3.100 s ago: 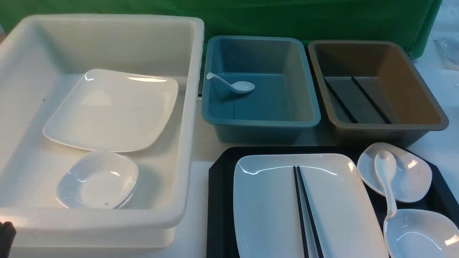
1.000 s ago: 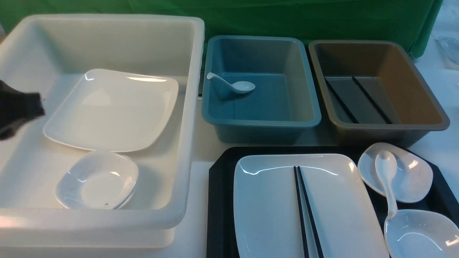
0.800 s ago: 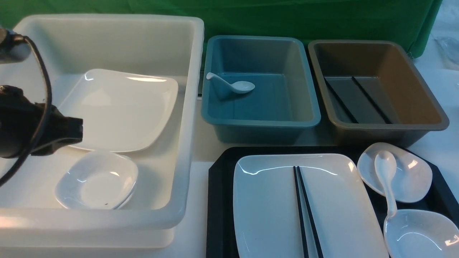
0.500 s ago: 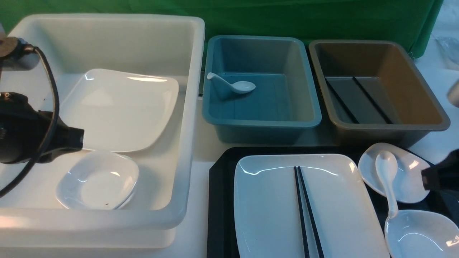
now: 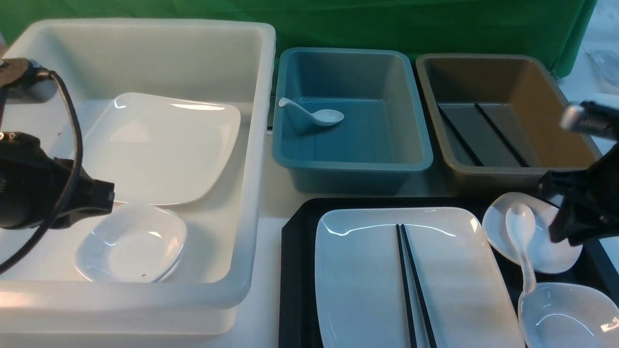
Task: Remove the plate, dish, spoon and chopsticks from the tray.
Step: Use the right arm to grab a soup spoon from the plate, then use the right arm to put the soup spoon into the small storage box in the middle
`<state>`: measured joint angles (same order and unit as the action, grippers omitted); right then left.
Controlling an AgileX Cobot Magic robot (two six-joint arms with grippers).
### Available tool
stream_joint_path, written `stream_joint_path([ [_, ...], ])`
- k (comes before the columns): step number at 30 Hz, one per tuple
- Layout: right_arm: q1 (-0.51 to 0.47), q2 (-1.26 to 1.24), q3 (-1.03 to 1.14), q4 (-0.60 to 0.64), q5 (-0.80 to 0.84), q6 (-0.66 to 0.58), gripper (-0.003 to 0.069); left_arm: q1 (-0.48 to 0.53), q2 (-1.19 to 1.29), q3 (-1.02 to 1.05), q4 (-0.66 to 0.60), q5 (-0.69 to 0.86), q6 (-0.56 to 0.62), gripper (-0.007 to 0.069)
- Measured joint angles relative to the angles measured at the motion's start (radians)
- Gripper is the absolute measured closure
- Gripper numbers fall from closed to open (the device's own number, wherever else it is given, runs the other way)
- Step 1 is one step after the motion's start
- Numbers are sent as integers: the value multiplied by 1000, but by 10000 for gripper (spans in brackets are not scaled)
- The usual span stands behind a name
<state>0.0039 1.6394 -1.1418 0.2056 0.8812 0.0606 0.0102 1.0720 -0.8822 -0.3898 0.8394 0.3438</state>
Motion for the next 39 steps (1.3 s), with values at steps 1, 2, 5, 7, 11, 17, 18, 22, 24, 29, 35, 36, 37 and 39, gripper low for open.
stream_joint_path([
  [1,0,31,0,3,-16,0,284,0,0,0,0,-1,0,589],
  [2,0,53,0,5,-33,0,232,0,-1,0,0,-1,0,589],
  [5,0,103,-2,7,-60,0,162,0,-5,0,-2,-6,0,589],
  [7,0,157,-7,10,-97,0,140,0,-17,0,-4,-18,1,589],
  [11,1,196,-10,13,-131,0,182,0,-23,0,-4,-25,1,589],
  [17,1,210,-10,17,-132,-9,428,0,-23,0,-4,-27,1,589],
  [18,1,210,-11,18,-129,-21,470,0,-23,0,-4,-27,1,589],
  [22,1,198,-24,19,-96,-38,474,0,-24,0,-4,-27,1,589],
  [24,1,167,-29,26,-60,-48,474,0,-24,0,-4,-27,1,589],
  [29,35,6,-9,31,22,-61,474,0,-25,0,-4,-27,2,589],
  [35,162,-156,-44,111,-67,-115,474,0,-25,0,-27,-37,2,589],
  [36,180,-152,-90,133,-71,-125,474,0,-25,0,-34,-46,2,589],
  [37,200,-136,-145,150,-72,-137,474,0,-24,0,-38,-58,2,589],
  [39,237,-75,-273,170,-68,-146,474,0,-23,0,-41,-74,2,589],
])
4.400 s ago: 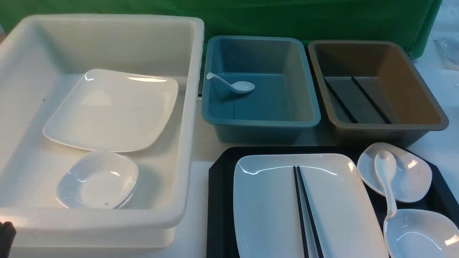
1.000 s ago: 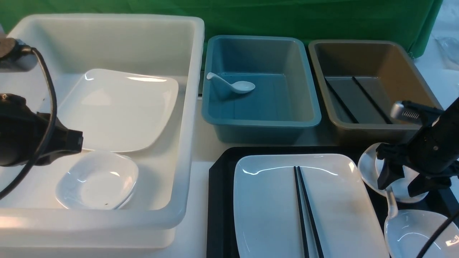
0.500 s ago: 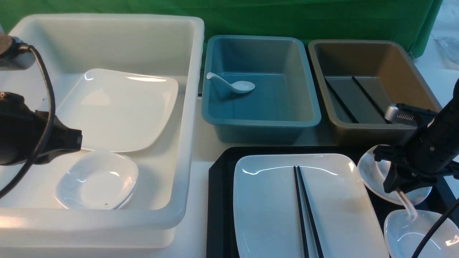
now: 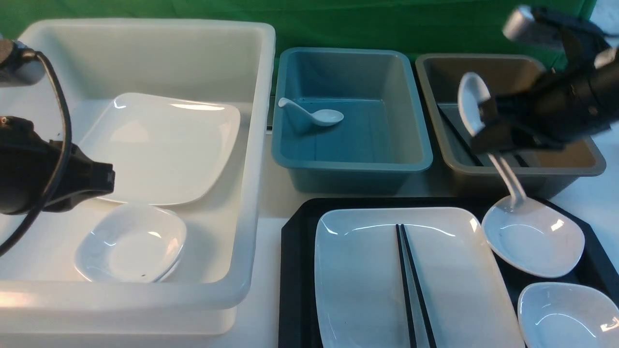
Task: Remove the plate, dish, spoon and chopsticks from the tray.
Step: Use the right arm to put the soup spoon into the small storage box in the middle
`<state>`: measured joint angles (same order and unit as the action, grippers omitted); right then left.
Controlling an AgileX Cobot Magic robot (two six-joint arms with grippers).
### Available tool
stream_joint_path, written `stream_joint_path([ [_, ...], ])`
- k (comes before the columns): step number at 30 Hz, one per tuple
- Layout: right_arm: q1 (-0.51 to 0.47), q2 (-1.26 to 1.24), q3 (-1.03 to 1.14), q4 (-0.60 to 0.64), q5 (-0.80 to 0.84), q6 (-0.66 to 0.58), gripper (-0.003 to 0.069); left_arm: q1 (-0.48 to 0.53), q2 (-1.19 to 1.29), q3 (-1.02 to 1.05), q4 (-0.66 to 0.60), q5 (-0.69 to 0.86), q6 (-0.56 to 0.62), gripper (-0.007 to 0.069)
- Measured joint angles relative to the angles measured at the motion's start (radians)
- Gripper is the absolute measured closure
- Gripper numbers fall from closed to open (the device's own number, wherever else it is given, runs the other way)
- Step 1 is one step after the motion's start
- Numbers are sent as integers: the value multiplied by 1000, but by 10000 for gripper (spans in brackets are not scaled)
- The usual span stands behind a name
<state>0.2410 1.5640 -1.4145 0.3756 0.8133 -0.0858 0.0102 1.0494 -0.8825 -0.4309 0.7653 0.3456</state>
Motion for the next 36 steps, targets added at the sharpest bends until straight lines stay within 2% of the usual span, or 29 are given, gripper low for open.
stream_joint_path([
  [3,30,105,-156,8,13,-5,474,0,2,0,0,-5,0,589],
  [4,44,196,-270,13,23,-1,474,0,2,0,0,-1,0,589],
  [9,53,480,-589,16,35,77,474,0,3,0,1,48,0,589],
  [13,53,628,-736,15,38,128,470,0,3,0,38,104,-7,589],
  [16,53,680,-767,15,38,133,447,0,3,0,59,122,-20,589],
  [20,53,731,-774,13,43,144,371,0,3,0,67,130,-28,589],
  [25,53,726,-775,14,102,144,349,0,3,0,67,134,-28,589],
  [27,53,710,-777,14,174,117,349,0,3,0,67,129,-28,589],
  [29,52,694,-782,13,215,97,356,0,3,0,67,128,-28,589],
  [31,50,641,-787,-11,324,67,411,0,3,0,67,128,-28,589],
  [33,50,608,-787,-42,351,63,442,0,3,0,69,128,-28,589],
  [34,50,557,-780,-99,351,64,490,0,3,0,71,128,-28,589],
  [36,50,493,-754,-136,351,67,515,0,3,0,72,129,-27,589],
])
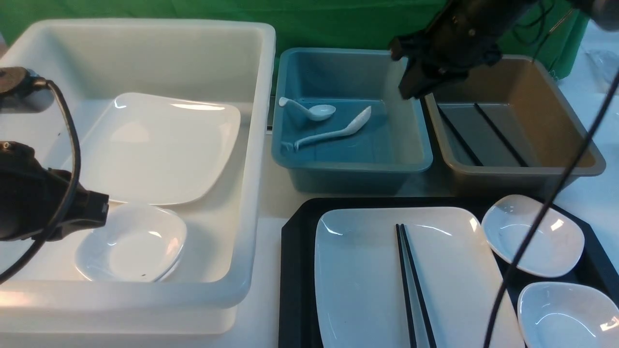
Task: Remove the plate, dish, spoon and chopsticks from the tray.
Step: Use the right arm to put the soup spoon into the small storage box in the middle, then use the right arm to grab a pair of chopsticks from the plate
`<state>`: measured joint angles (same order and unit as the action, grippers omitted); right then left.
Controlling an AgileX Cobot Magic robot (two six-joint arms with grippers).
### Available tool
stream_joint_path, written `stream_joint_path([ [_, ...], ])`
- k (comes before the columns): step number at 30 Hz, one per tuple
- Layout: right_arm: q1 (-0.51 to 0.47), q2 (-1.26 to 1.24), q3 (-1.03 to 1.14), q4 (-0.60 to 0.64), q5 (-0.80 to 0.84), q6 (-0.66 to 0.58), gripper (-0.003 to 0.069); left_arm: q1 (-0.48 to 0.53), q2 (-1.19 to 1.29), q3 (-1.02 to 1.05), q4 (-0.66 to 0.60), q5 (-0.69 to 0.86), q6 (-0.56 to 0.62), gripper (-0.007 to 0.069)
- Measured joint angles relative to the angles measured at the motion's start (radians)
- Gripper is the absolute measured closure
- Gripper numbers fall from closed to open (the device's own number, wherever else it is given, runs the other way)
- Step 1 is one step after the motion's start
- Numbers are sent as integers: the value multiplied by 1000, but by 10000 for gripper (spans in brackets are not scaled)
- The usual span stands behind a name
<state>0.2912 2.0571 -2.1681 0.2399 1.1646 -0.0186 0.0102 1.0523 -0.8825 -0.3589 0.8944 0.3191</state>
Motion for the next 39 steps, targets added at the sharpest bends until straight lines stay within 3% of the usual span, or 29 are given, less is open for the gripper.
stream_joint_path([
  [7,7,-330,343,-30,0,19,495,0,0,0,4,15,0,589],
  [11,77,-472,648,-39,-37,62,371,0,0,0,4,15,0,589],
  [18,289,-467,1032,-86,-293,141,103,0,0,0,4,6,0,589],
  [22,338,-395,1079,-154,-351,238,39,0,0,0,4,-1,0,589],
  [34,350,-232,1077,-188,-404,289,128,0,0,0,3,-3,3,589],
  [38,350,-229,1076,-208,-400,289,316,0,0,0,3,-4,4,589],
  [39,350,-229,1076,-210,-400,287,442,0,0,0,3,-4,4,589],
])
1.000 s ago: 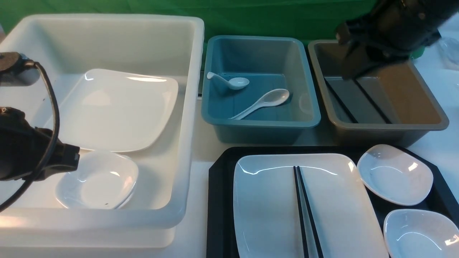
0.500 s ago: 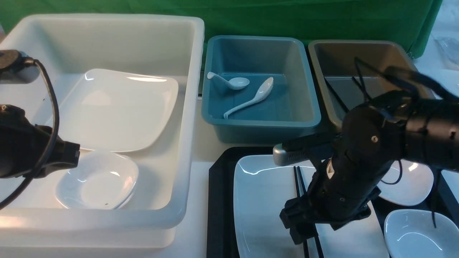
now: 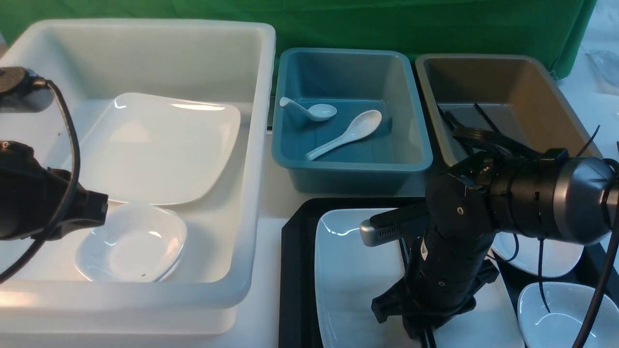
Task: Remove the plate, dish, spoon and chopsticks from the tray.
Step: Use the right arm to grab a pair of chopsticks from the plate, then use the right arm to put the chopsticks into the small storage box on the right
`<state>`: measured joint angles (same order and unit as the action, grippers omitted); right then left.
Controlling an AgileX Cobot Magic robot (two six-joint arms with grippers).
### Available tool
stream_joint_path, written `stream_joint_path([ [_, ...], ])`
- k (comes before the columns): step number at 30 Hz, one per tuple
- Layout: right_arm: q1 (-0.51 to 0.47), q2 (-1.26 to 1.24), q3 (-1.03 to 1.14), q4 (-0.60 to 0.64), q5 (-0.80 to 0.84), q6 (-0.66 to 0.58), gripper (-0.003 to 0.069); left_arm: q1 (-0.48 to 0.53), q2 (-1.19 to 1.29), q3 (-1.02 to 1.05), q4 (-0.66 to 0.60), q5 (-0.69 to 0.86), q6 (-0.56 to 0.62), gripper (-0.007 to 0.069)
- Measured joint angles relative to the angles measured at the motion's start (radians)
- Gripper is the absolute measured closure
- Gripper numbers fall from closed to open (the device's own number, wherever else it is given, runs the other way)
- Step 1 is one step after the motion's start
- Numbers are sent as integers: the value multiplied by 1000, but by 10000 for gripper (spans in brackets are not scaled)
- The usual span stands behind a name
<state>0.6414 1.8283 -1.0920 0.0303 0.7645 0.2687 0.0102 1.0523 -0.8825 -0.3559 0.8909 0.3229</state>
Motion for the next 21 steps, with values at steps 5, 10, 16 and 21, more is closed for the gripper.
stream_joint_path([
  [5,0,-24,1,31,28,-11,512,0,0,0,0,0,0,589],
  [10,0,-147,2,88,94,-67,512,0,0,0,0,0,0,589],
  [16,-63,-353,-62,113,154,-136,512,0,0,0,-6,-6,2,589],
  [21,-302,-314,-314,114,144,-210,512,0,0,0,-11,-24,2,589],
])
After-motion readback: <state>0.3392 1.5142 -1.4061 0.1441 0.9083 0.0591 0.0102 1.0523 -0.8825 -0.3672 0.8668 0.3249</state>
